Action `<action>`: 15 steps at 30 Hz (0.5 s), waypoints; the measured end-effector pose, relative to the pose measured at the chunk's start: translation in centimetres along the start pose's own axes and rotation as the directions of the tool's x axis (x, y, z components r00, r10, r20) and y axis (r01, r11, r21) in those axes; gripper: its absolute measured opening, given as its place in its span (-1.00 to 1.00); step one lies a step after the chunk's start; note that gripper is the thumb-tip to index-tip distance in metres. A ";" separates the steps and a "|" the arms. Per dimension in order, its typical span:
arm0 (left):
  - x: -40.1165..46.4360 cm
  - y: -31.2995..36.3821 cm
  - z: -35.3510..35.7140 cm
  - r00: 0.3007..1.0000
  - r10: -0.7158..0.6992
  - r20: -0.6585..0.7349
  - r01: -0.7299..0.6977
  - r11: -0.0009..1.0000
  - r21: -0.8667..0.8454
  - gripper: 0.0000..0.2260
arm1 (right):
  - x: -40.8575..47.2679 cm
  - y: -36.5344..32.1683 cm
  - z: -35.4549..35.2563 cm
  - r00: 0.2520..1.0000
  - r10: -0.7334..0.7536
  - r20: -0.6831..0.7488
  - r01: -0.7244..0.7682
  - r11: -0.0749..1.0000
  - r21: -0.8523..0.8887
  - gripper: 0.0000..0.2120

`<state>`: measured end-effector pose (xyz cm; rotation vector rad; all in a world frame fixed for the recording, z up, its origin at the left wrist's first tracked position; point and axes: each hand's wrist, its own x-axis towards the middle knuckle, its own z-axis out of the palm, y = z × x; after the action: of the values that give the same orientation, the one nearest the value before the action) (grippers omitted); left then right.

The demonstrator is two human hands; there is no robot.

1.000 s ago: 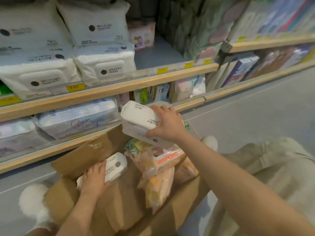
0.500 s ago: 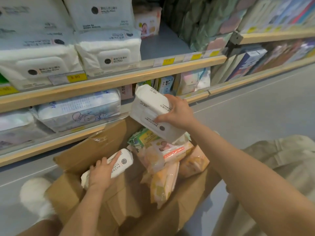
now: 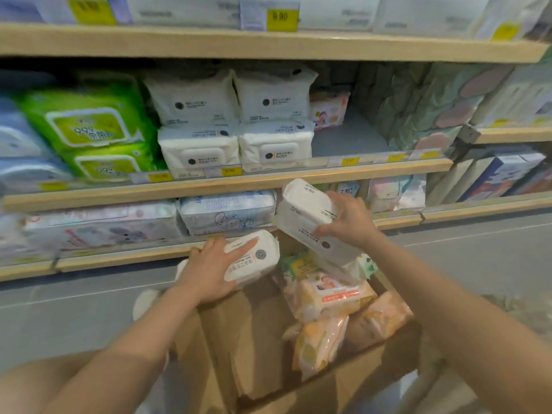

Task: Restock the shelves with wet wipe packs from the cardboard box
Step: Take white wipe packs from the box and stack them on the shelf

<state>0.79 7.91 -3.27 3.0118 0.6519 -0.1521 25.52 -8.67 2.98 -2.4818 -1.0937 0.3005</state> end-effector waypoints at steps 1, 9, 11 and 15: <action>-0.6 -0.5 -1.2 1.000 -0.009 -0.025 0.009 1.000 0.006 -0.26 | 0.4 -0.6 -0.7 1.000 -0.026 -0.014 0.026 0.999 -0.022 -0.17; -3.3 -8.4 -4.9 0.939 -0.224 -0.261 0.186 0.969 -0.161 -0.30 | 7.3 -9.4 -4.5 0.937 -0.349 -0.023 0.337 0.919 -0.206 -0.12; -3.5 -10.5 -4.9 0.930 -0.231 -0.285 0.217 0.973 -0.080 -0.18 | 9.7 -13.1 -5.1 0.891 -0.453 0.019 0.444 0.862 -0.247 -0.13; -4.2 -12.5 -4.4 0.910 -0.226 -0.348 0.236 0.972 -0.016 -0.08 | 14.8 -20.6 -5.0 0.787 -0.616 0.048 0.604 0.750 -0.270 -0.20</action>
<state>-7.84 17.88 1.17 3.0001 1.0433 0.3769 23.75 13.46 16.24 -2.1555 -1.9564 -0.1154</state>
